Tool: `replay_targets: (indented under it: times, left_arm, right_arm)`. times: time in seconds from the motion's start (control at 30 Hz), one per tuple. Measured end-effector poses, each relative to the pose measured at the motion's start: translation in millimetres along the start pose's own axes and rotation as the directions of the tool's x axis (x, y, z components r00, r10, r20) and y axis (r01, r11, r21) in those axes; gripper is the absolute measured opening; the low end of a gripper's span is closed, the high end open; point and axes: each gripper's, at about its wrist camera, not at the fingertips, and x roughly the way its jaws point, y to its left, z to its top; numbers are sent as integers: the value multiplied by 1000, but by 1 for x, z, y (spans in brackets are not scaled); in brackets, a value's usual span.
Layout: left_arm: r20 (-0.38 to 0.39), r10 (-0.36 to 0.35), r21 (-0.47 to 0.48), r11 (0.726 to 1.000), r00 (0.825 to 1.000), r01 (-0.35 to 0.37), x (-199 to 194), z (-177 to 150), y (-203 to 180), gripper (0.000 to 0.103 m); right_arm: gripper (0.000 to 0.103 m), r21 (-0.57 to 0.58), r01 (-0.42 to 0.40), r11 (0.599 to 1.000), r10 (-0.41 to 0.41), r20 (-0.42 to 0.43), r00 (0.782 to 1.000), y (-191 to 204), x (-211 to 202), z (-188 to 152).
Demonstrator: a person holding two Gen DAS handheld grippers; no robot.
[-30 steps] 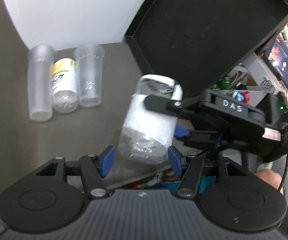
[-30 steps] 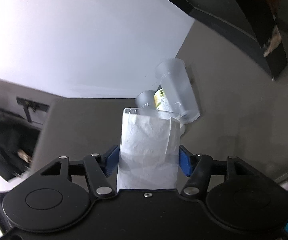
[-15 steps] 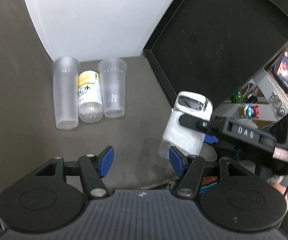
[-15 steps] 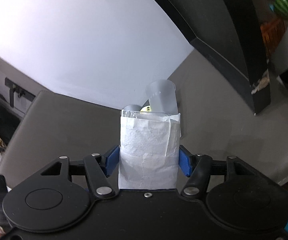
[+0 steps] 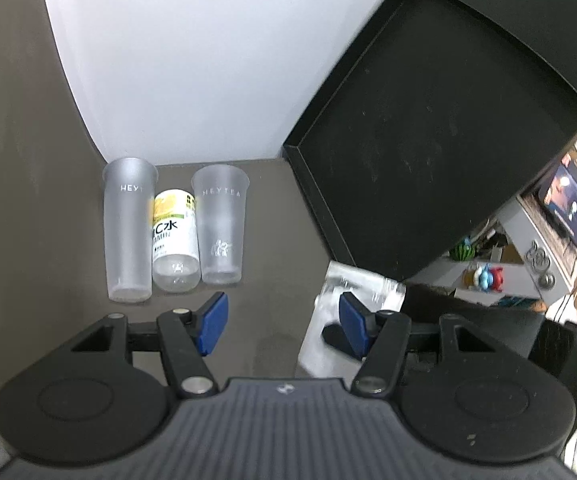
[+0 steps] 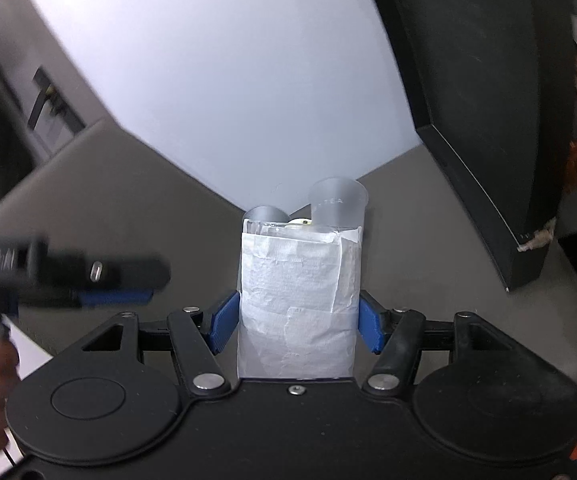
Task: Flip cup upright
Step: 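Rotate the held cup with the right tool until its rim points up, then lower the cup upright and open the right tool while the left tool steadies its rim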
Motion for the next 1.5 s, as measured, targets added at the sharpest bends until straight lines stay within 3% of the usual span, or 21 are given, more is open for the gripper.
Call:
replay_targets:
  times: [0.23,0.57,0.63,0.7,0.8,0.9,1.5]
  left_arm:
    - [21,5,-44,999,1000,-4,7,12,5,60]
    - [4,-35,-51,998,999,35,30,15,5,59]
    - [-3,-47,-51,998,999,47,35,13,5,55]
    - [-5,-59,-49,997,998,59,39,10,5,39]
    - [-23,-87,-56,995,996,86,46,8,6,24]
    - [-36,-81,-42,996,996,79,51,7,4,19]
    - [-145,-119,-76,991,982,109,88,-17,12,18]
  right_arm:
    - [61,-135,9,991,-8,8,1000,20,-1,-7]
    - [61,-235,33,971,-25,34,999,31,-6,-11]
    - [61,-246,49,968,-40,41,998,32,-6,-11]
    - [62,-247,68,967,-59,43,997,31,-4,-10]
    - [62,-251,85,964,-83,17,996,30,1,-11]
    - [62,-280,107,954,-107,13,994,34,4,-14]
    - [62,-327,227,917,-270,-91,959,31,33,-29]
